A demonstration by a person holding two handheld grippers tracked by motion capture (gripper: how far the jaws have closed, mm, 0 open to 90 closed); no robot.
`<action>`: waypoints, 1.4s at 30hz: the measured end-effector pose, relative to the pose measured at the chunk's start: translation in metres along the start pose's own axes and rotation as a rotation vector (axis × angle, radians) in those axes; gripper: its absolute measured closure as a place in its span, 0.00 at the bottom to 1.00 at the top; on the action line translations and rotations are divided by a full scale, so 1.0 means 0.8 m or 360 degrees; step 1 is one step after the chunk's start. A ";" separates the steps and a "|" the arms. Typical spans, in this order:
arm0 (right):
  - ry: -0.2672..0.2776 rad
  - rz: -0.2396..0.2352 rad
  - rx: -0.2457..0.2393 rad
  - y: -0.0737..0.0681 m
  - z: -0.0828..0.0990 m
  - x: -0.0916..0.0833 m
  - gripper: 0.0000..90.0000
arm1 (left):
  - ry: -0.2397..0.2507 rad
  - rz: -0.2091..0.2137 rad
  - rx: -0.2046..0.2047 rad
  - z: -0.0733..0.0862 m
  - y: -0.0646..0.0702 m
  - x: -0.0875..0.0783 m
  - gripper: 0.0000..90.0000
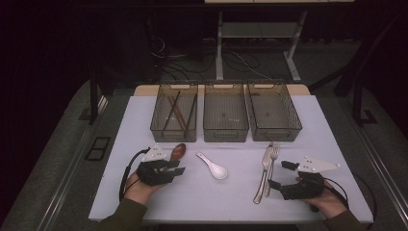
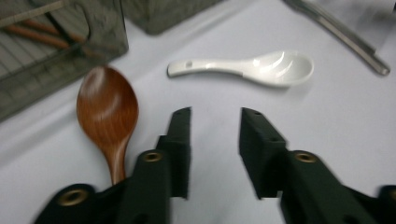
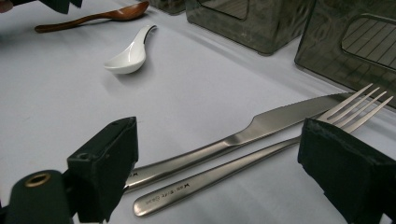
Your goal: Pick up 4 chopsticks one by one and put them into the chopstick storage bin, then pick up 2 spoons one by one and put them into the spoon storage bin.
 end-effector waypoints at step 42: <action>-0.0006 -0.0003 -0.0019 -0.001 -0.001 0.001 0.14 | -0.0339 -0.0212 -0.0023 0.039 -0.041 -0.007 0.99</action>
Point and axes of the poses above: each handheld gripper's, and its own axes: x roughly forward along the jaws, z roughly out of its underside, y roughly to its right, the point moved 6 cm from there along x, roughly forward along the jaws, and after that the axes turned 4 degrees about x, right-handed, at the moved point
